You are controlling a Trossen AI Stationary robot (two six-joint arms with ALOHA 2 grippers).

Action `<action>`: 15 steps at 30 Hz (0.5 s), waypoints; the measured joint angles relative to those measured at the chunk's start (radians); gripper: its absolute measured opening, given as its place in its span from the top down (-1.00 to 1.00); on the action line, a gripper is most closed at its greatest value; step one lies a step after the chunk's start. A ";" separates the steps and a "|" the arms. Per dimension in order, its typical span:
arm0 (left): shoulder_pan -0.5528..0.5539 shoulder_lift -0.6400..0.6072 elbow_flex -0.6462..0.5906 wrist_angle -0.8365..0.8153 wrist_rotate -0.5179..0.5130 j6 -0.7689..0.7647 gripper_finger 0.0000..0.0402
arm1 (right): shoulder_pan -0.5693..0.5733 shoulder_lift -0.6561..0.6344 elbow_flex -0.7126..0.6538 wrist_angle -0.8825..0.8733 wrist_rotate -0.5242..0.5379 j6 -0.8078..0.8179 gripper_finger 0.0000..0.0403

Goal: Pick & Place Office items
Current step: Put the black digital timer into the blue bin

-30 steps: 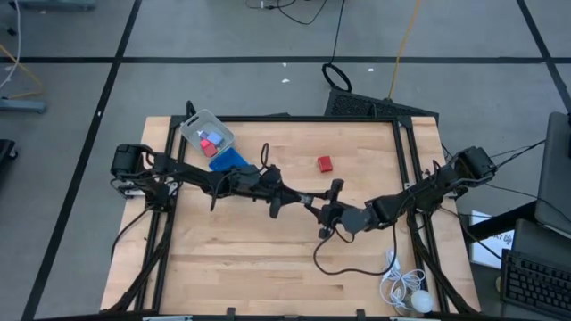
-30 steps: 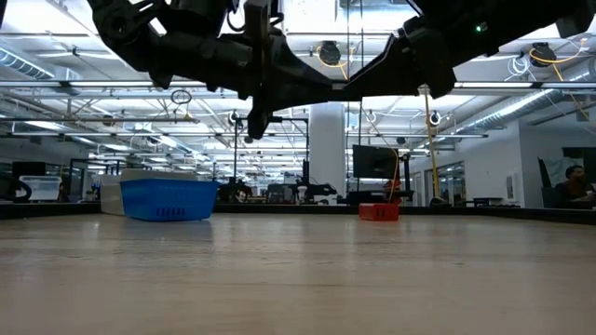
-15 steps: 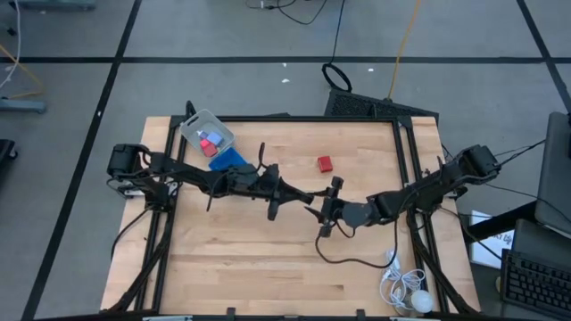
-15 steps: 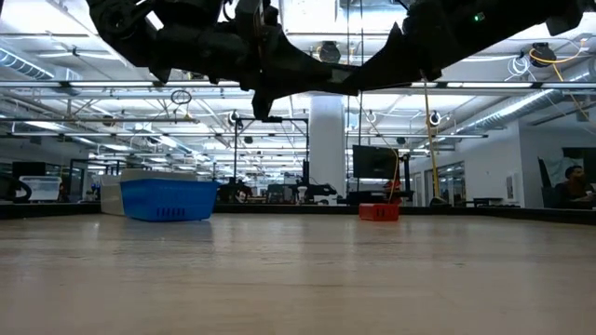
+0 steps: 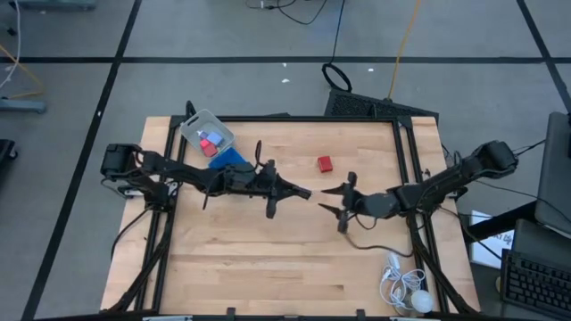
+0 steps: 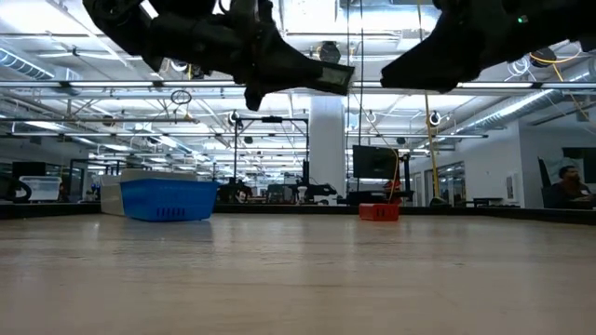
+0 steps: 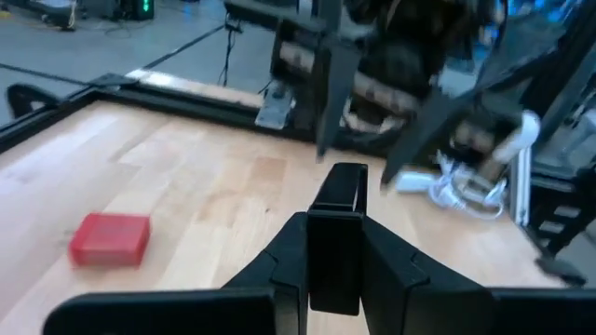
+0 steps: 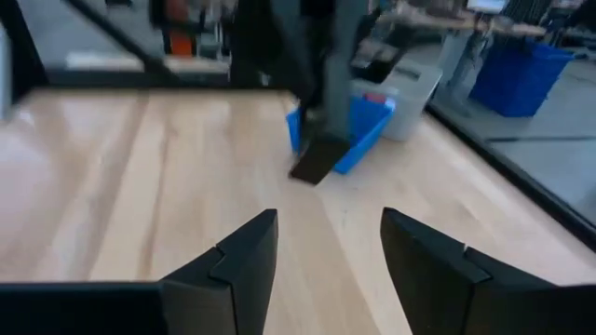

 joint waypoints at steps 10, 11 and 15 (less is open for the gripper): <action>-0.046 -0.192 -0.023 -0.260 -0.136 0.085 0.71 | 0.000 -0.158 -0.225 0.302 -0.074 0.006 0.10; -0.052 -0.209 -0.035 -0.251 -0.155 0.094 0.71 | 0.000 -0.175 -0.247 0.321 -0.073 0.013 0.10; -0.059 -0.303 -0.117 -0.257 -0.234 0.109 0.71 | 0.000 -0.231 -0.312 0.380 -0.073 0.035 0.10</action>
